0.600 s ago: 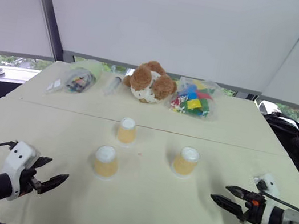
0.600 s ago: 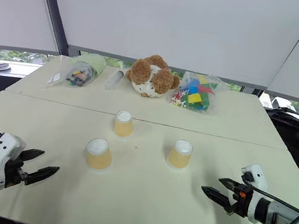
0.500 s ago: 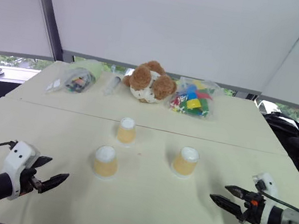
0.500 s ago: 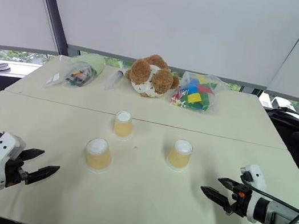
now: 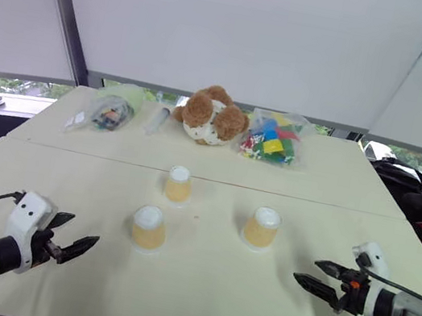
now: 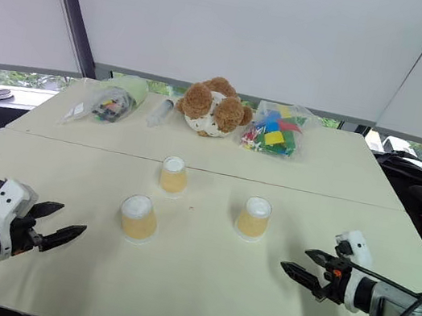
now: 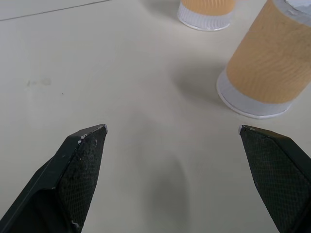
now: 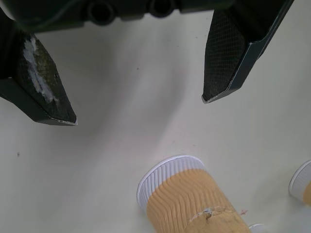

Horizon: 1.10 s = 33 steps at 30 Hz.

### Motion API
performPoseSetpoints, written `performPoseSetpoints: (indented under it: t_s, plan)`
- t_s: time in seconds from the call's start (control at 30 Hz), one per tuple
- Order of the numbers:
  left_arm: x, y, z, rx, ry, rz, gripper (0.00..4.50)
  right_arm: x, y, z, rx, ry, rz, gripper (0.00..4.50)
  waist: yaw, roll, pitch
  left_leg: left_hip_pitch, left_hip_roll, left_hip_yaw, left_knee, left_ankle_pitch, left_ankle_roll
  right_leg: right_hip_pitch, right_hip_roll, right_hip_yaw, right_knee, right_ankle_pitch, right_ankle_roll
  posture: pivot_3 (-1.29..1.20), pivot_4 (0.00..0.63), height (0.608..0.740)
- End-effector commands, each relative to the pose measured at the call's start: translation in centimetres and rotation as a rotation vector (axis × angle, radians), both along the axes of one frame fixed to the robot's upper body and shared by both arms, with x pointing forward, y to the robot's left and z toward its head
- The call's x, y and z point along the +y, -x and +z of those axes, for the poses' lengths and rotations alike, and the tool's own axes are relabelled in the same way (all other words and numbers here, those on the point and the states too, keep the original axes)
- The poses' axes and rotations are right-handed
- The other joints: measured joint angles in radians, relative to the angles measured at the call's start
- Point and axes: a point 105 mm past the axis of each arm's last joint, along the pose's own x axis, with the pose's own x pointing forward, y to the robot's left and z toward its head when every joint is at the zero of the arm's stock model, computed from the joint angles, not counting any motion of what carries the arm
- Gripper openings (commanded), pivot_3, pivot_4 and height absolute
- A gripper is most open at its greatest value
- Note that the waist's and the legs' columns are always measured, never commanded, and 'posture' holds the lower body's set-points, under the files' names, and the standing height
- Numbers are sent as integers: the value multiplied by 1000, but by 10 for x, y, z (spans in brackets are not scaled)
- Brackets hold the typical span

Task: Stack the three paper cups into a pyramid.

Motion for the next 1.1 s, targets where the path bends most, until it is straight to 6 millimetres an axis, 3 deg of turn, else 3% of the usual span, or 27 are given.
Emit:
performPoseSetpoints:
  t_s: [0.03,0.2,0.3,0.5,0.77,1.1]
  plan:
    - [5,-5,23,-72,-27,-12,4500,-1,-8,19,-85,23,6,4470,0,0,0,0,0,0,0,0,0,0,0,0,0,0,0,0,150,740]
    - [3,-10,39,-55,-135,-142,4500,-2,2,45,-78,52,57,4470,3,0,0,-1,0,0,0,0,0,0,0,0,0,0,0,0,150,740]
    - [-10,-11,51,-28,-179,-289,4500,19,13,63,-76,34,151,4470,1,0,0,-1,0,0,0,0,0,-1,0,0,0,0,-1,0,150,740]
    - [-58,-11,62,-19,-155,-530,4500,66,42,72,-31,1,316,4470,1,0,0,-1,0,0,-1,0,0,-1,0,0,0,0,0,0,150,740]
    - [-89,-27,53,-68,-125,-612,4500,99,45,75,-67,-44,366,4470,1,0,0,-2,0,0,0,0,0,-1,1,0,0,0,1,0,150,740]
    - [-96,-54,35,-163,-172,-564,4500,99,44,70,-67,-49,343,4470,3,0,0,-2,0,0,1,0,0,-1,2,-1,0,0,1,0,150,740]
